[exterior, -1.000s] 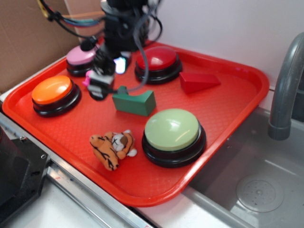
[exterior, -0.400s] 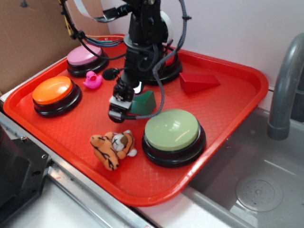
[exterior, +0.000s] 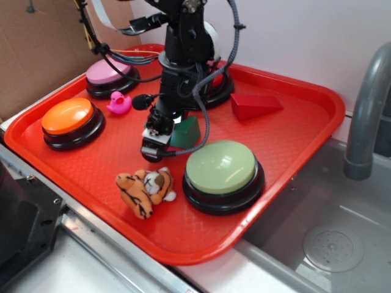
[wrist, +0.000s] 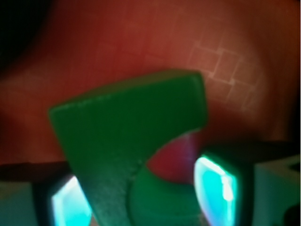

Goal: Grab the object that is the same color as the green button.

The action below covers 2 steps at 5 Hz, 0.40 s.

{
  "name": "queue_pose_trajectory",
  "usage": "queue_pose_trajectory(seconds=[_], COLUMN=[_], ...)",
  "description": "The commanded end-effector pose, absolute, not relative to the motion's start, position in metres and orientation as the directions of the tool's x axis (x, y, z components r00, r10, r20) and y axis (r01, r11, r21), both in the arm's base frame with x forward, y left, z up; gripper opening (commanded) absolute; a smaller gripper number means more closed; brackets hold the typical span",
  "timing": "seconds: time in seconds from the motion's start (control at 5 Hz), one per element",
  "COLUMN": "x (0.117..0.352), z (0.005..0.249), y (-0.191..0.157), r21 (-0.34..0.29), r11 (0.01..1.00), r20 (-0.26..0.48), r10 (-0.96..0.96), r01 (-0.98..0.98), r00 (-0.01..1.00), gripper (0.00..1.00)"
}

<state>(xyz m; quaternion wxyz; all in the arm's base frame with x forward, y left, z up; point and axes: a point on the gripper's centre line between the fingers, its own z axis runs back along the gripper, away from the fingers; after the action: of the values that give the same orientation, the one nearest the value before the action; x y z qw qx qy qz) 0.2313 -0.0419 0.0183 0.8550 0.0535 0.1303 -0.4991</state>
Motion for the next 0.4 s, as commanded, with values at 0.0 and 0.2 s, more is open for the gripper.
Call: queue_pose_trajectory(seconds=[0.0,0.2], x=[0.226,0.210], z=[0.043,0.093], y=[-0.039,-0.024], r21=[0.066,0.141], r11=[0.605,0.780], r20=[-0.250,-0.185], r10=[-0.760,-0.584], r01=[0.793,0.609], r00=[0.600,0.791], gripper=[0.00,0.00])
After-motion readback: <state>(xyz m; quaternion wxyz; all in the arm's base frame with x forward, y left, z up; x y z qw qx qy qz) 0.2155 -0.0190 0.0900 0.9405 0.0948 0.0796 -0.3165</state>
